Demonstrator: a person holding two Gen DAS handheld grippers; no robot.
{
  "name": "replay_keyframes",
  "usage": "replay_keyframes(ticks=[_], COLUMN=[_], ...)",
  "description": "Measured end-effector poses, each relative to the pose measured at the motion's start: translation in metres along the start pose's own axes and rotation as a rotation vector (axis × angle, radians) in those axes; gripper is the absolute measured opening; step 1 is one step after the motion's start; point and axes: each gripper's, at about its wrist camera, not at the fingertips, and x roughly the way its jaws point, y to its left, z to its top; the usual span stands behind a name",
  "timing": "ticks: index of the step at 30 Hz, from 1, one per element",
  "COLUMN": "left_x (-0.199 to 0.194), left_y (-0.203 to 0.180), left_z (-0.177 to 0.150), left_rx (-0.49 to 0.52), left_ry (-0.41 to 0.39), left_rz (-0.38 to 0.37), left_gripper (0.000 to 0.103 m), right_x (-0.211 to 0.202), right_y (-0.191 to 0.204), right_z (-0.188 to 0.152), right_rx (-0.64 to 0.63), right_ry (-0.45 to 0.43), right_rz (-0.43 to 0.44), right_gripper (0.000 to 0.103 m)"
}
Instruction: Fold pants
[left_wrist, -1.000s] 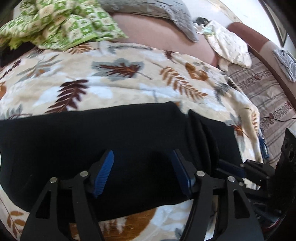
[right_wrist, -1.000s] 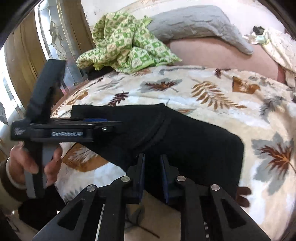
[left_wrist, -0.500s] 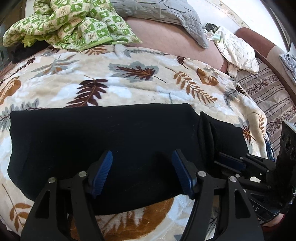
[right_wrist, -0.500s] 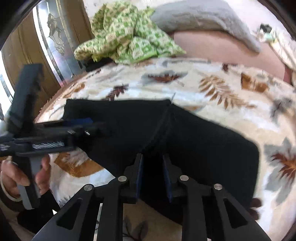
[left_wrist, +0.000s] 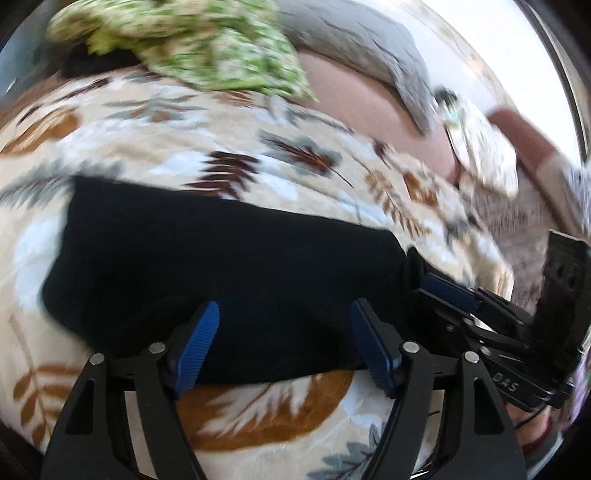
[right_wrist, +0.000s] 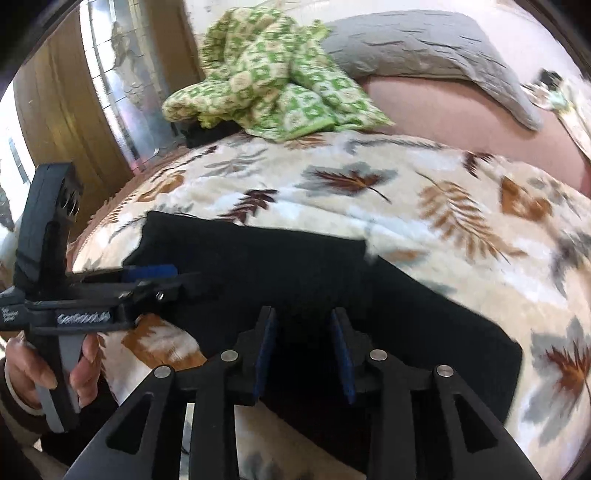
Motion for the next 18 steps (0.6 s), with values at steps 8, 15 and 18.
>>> replay_keyframes(ticks=[8,15,18], left_x=[-0.034,-0.024,-0.015], left_y=[0.065,0.094,0.088], left_z=[-0.021,-0.024,-0.02], left_rx=[-0.304,-0.424,-0.393], left_ry=[-0.106,-0.113,-0.135], left_rz=[0.133,0.133,0.113], left_gripper=[0.08,0.086,0.103], right_x=[0.05,0.122,0.149], right_y=[0.056,0.107,0.124], right_z=[0.062,0.098,0.105], right_rx=[-0.141,-0.28,-0.329], right_ry=[-0.004,0.115,0.183], right_rz=[0.182,0.299,0.318], right_gripper=[0.068,0.073,0.077])
